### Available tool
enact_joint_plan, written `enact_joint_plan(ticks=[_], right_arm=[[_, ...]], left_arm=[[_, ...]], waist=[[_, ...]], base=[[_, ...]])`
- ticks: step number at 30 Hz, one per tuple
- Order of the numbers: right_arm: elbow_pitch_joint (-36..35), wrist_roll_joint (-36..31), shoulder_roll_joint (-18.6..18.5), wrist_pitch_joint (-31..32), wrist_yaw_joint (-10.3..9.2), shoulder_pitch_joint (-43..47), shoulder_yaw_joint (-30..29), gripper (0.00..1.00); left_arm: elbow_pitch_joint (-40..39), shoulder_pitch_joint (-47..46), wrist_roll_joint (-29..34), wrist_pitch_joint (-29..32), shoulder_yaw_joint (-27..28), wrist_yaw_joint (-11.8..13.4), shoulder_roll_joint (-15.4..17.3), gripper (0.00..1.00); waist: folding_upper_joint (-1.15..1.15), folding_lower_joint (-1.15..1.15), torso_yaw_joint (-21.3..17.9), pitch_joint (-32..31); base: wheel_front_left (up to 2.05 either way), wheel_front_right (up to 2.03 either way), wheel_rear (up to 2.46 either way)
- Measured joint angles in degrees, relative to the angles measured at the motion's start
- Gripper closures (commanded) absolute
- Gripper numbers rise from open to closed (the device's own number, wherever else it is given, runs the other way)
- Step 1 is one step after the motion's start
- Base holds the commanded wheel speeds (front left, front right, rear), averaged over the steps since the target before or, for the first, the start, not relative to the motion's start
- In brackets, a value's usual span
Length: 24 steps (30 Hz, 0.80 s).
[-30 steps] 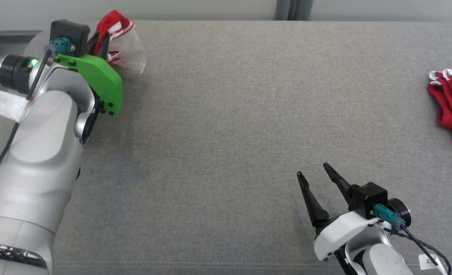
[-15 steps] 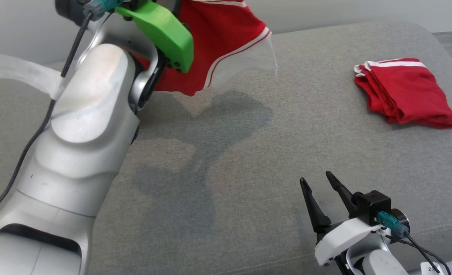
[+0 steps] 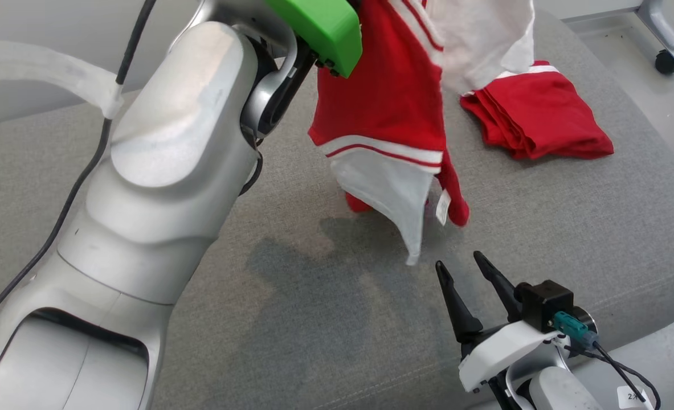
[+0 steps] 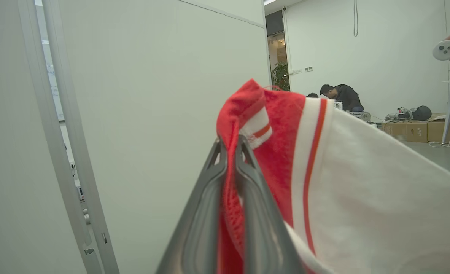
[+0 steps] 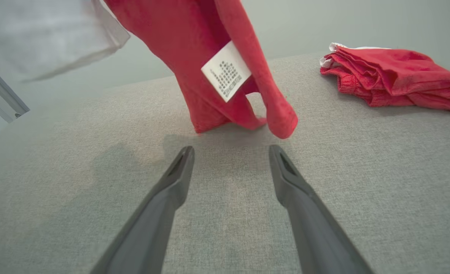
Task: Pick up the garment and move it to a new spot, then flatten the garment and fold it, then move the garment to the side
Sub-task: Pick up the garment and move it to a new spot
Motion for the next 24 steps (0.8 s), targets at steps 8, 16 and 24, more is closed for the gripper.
enact_joint_plan(ticks=[8,16,24], right_arm=[[0.65,-0.13,-0.04,-1.0,0.0,-1.15,-1.55,0.0],[0.47,-1.6,-0.02,-0.73,0.0,-1.9,-1.92,0.0],[-0.6,-2.97,0.02,0.63,0.0,-2.29,-1.49,0.0]], left_arm=[[8.49,2.47,-2.54,0.51,-1.47,4.0,1.1,1.0],[19.51,12.67,-4.87,-0.79,1.24,6.11,7.83,1.0],[26.72,18.66,-6.33,-3.19,2.23,6.11,10.7,0.53]], waist=[[0.0,0.0,0.22,3.39],[0.0,0.0,4.58,5.23],[0.0,0.0,8.04,6.04]], base=[[0.0,0.0,0.0],[0.0,0.0,0.0],[0.0,0.0,0.0]])
